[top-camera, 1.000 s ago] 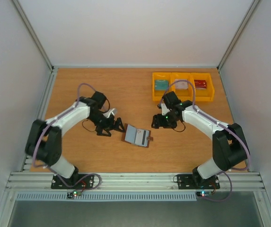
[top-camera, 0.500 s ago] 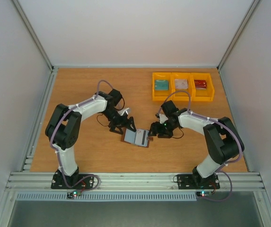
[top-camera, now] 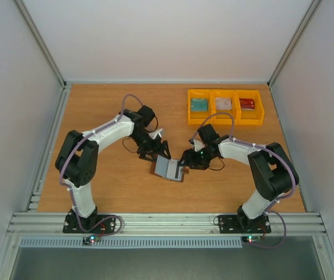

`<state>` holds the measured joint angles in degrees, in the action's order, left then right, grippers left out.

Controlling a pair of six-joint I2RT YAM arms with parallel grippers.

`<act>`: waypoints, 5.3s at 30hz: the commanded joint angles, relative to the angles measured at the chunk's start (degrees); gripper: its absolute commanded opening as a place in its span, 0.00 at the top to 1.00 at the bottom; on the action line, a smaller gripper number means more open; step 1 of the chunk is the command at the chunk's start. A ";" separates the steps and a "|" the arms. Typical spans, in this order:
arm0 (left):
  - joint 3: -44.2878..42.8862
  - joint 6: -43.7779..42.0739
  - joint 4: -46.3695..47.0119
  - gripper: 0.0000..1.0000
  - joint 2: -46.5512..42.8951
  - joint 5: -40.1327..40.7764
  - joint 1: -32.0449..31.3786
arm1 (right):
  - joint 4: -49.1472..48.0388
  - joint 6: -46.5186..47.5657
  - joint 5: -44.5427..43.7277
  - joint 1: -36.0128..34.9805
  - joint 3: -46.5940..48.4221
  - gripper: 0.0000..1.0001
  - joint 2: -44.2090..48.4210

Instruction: Take the credit cards out of the card holder

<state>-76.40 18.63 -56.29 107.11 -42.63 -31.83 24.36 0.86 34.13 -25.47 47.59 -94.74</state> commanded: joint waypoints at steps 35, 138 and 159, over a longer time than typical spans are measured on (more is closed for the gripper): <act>-2.89 5.88 -0.61 1.00 7.08 -5.76 -1.87 | -0.62 -2.26 -2.38 -2.56 -2.59 0.33 -1.50; 25.97 -15.46 20.49 0.14 -70.68 13.27 4.85 | -2.86 11.04 -3.34 -10.52 9.36 0.99 39.30; 27.45 8.70 44.64 0.50 -59.61 -2.07 -0.95 | 0.79 14.00 -4.87 -24.54 19.25 0.99 32.69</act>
<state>-49.98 23.49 -18.02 48.69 -47.55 -32.49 33.36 11.53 14.59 -49.28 68.31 -64.45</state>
